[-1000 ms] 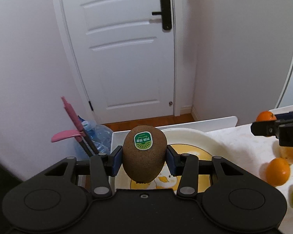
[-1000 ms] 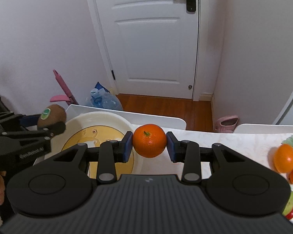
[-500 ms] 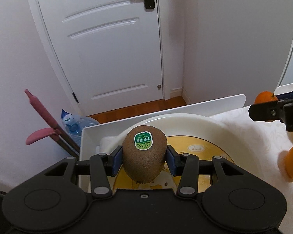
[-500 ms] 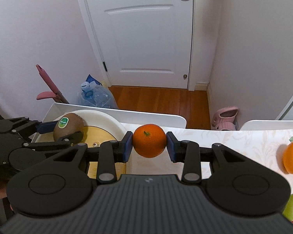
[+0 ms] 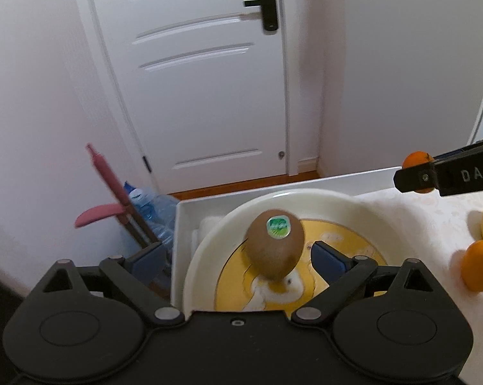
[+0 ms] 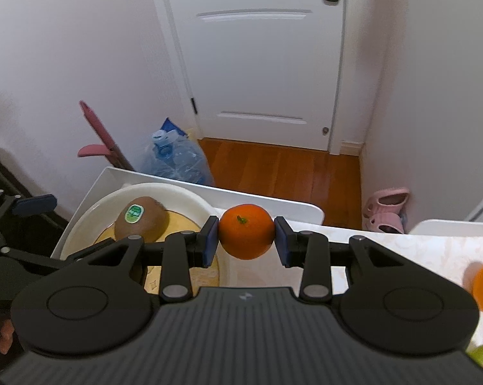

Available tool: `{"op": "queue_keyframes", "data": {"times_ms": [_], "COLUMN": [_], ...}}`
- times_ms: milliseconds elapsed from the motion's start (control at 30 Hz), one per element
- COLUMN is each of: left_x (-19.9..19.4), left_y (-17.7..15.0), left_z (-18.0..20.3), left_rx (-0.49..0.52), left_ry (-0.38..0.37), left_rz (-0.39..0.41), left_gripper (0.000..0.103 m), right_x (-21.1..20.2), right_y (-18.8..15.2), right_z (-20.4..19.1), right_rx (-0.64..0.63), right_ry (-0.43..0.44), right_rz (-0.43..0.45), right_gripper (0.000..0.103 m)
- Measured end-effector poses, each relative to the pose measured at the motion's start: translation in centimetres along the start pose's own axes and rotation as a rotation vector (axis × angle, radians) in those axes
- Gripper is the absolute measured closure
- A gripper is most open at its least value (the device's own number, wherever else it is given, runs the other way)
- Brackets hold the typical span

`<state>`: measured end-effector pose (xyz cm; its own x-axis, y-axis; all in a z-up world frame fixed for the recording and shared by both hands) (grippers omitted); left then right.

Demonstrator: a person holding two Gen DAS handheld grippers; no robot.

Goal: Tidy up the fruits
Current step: 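Carry the kiwi to the duck plate with the left tool while the right tool carries the tangerine, then release the kiwi onto the plate with the left tool while the right tool releases the tangerine beside it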

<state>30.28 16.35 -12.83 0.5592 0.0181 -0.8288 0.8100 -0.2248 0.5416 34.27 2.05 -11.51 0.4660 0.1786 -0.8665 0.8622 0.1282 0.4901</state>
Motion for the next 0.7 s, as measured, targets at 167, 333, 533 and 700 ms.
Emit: {"op": "queue_keyframes", "data": {"times_ms": [167, 333, 533, 700], "left_x": [-1.0, -1.6, -1.6, -1.5], "left_y": [-1.4, -2.7, -3.7, -4.1], "left_z": [-0.6, -1.1, -1.5, -1.6], "left_rx": [-0.037, -0.067, -0.090, -0.089], "left_ry": [0.017, 0.026, 0.028, 0.025], "left_rz": [-0.017, -0.031, -0.038, -0.040], "left_gripper": [0.004, 0.004, 0.004, 0.004], "right_x": [0.8, 2.4, 4.8, 5.2], "right_y": [0.2, -0.1, -0.7, -0.8], "right_z": [-1.9, -4.4, -5.6, -5.9], "right_rx": [-0.080, -0.180, -0.230, -0.234], "right_ry": [0.049, 0.085, 0.095, 0.108], "right_rz": [-0.007, -0.016, -0.036, -0.023], "right_gripper": [0.051, 0.051, 0.051, 0.043]}}
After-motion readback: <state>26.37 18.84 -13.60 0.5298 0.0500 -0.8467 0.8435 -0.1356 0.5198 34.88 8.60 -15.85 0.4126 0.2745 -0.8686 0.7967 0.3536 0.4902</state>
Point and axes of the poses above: each gripper's, at about its wrist camera, not at the fingertips, and x roughly the way its jaws point, z to its right, y to its top, the point moved 8 cm from there along x, roughly the way its jaws point, and after that the axes turned 12 degrees about -z, right-handed, at the moved point
